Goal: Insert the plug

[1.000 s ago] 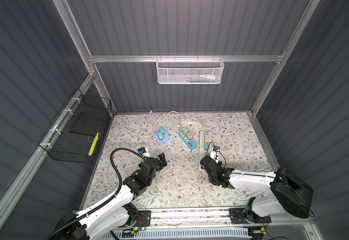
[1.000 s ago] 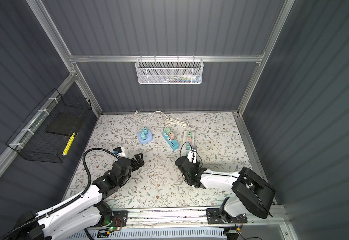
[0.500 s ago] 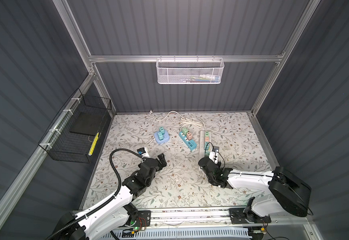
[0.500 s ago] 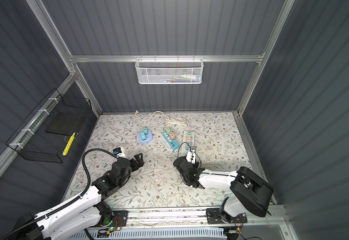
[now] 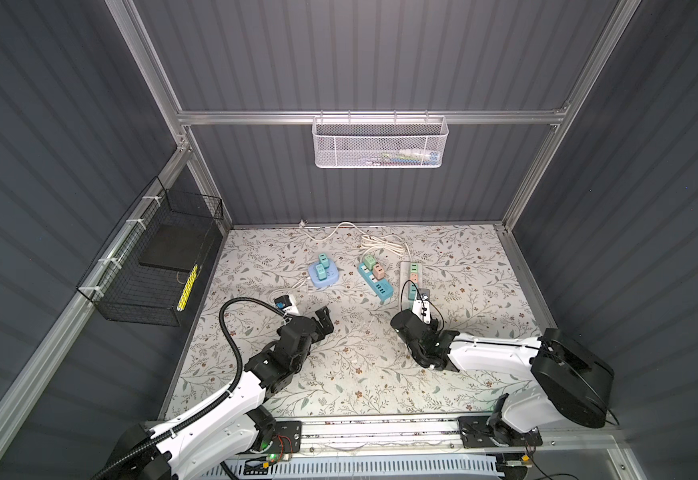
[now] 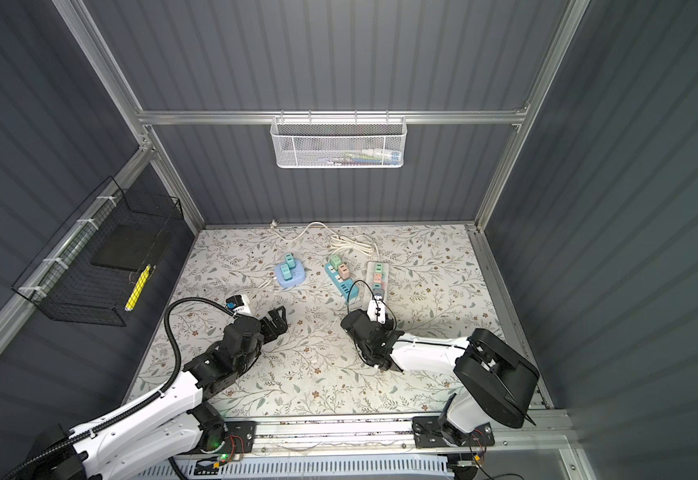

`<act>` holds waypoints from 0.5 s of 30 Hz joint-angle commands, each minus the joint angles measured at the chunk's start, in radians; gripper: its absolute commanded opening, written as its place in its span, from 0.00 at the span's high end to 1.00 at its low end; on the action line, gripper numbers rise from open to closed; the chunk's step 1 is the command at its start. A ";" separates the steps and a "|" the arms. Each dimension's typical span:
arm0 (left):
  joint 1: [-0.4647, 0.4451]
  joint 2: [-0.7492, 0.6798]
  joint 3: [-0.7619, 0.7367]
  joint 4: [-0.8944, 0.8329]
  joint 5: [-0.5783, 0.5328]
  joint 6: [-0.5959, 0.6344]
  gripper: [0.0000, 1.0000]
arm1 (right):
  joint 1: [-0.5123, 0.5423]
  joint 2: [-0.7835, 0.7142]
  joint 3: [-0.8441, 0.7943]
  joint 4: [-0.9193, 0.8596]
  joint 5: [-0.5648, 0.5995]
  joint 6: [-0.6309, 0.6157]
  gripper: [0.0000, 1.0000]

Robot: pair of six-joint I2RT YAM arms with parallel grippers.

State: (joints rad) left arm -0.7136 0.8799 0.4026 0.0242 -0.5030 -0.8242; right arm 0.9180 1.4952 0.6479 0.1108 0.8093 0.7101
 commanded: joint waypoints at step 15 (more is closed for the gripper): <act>0.006 -0.016 0.014 -0.016 -0.015 -0.006 0.00 | 0.004 -0.134 -0.023 0.012 -0.097 -0.022 0.83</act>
State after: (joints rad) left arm -0.7132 0.8806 0.4026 0.0231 -0.4973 -0.8242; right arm 0.9180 1.4235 0.6132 0.1398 0.7559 0.6777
